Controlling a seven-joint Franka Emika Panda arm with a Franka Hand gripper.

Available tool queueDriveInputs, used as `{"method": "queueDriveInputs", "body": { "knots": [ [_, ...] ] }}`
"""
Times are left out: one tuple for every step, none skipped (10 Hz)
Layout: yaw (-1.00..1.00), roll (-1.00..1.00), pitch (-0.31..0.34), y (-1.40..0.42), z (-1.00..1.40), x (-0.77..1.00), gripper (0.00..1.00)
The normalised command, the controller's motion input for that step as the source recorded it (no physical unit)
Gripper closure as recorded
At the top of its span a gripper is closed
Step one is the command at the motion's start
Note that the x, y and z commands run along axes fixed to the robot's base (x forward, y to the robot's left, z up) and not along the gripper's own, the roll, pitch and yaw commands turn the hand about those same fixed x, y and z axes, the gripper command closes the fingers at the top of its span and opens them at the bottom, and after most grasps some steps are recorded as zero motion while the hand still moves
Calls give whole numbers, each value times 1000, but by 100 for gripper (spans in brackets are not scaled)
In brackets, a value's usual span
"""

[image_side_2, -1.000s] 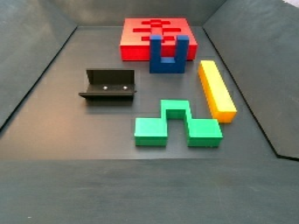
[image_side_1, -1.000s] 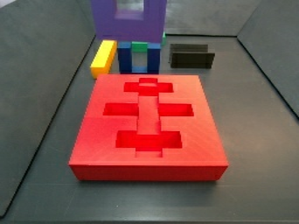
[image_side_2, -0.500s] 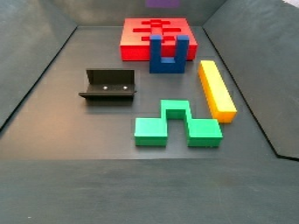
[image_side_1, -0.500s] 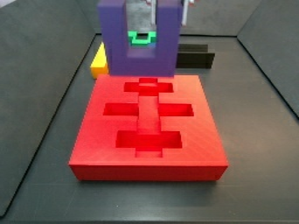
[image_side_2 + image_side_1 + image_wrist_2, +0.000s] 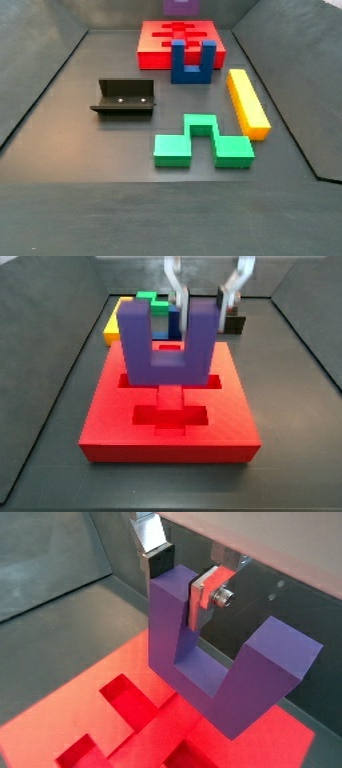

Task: Pick up the purple object. Move up. Place the purple object on the fixture. Regrasp the purple object. Move to above the board. Insert the purple object.
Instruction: Insert the purple object.

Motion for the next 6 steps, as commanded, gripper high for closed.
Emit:
{"method": "queueDriveInputs", "body": {
  "knots": [
    [91,-101,-40,-171,-509,94,100],
    [71,-56,-20,-186,-429,131,100],
    [66,60,0,-563,-240,91,100],
    [43,141,0,-583,-169,106,100],
    [23,83,1,-460,-160,123,100],
    [34,6,0,-114,-286,77,100]
  ]
}}
